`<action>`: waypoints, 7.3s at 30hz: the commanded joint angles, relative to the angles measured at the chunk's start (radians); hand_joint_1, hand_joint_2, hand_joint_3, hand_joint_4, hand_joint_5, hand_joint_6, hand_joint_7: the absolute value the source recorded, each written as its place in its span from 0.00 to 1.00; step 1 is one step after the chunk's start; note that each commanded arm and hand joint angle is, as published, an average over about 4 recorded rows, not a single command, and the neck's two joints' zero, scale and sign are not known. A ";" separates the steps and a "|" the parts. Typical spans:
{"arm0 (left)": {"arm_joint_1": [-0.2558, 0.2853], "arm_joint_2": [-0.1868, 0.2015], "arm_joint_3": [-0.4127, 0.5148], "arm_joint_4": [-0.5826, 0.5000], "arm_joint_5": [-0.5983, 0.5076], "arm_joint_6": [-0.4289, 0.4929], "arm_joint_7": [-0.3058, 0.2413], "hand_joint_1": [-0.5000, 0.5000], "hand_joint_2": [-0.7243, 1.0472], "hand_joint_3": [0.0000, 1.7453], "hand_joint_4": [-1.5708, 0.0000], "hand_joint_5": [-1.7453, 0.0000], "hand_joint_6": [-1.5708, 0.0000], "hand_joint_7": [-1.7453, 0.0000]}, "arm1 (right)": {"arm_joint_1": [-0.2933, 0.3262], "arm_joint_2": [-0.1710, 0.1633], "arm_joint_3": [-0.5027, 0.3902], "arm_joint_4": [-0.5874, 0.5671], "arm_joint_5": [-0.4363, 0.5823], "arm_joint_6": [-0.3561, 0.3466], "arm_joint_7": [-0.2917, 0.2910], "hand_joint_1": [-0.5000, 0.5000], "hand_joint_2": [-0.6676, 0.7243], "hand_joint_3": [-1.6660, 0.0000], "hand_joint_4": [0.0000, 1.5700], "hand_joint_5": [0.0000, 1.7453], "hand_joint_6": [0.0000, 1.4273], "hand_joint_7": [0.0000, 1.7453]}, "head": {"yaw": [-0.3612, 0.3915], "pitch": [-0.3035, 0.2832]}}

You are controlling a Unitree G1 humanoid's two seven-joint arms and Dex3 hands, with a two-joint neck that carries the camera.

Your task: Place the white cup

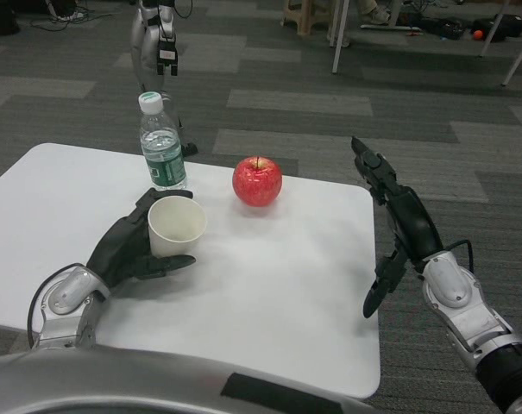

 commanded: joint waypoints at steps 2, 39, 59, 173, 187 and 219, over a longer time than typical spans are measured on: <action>0.028 -0.010 -0.021 0.035 0.008 0.040 -0.003 0.00 1.00 0.05 1.00 0.24 1.00 0.56 | 0.006 -0.001 -0.008 -0.002 0.003 -0.001 -0.006 0.00 1.00 1.00 0.00 0.00 0.00 0.00 | 0.003 -0.003; 0.088 -0.010 0.038 0.144 0.108 -0.025 -0.006 0.00 1.00 0.05 1.00 0.12 1.00 0.56 | 0.006 0.001 -0.008 -0.001 0.005 -0.002 -0.009 0.00 1.00 1.00 0.00 0.00 0.00 0.00 | 0.048 -0.025; 0.086 -0.004 0.028 0.154 0.085 -0.038 -0.006 0.00 1.00 0.05 1.00 0.06 1.00 0.52 | 0.006 0.001 -0.006 0.001 0.004 -0.002 -0.009 0.04 1.00 1.00 0.00 0.00 0.00 0.00 | 0.062 -0.026; 0.192 0.143 0.153 -0.180 -0.001 0.088 0.075 0.00 0.05 0.05 1.00 0.06 1.00 0.80 | -0.004 0.001 0.009 0.014 0.005 -0.001 -0.014 0.04 1.00 1.00 0.00 0.00 0.00 0.00 | 0.242 -0.039; 0.223 0.170 0.299 -0.246 -0.246 0.075 0.197 0.00 0.10 0.05 1.00 0.13 1.00 0.80 | -0.014 -0.001 0.006 0.025 0.005 -0.002 -0.017 0.04 1.00 1.00 0.00 0.00 0.00 0.00 | 0.224 -0.002; 0.139 0.164 0.261 -0.499 -0.408 0.142 0.294 0.00 0.20 0.05 1.00 0.40 0.99 0.76 | -0.030 -0.001 0.008 0.012 0.006 -0.002 -0.017 0.04 1.00 1.00 0.00 0.00 0.00 0.00 | 0.176 0.051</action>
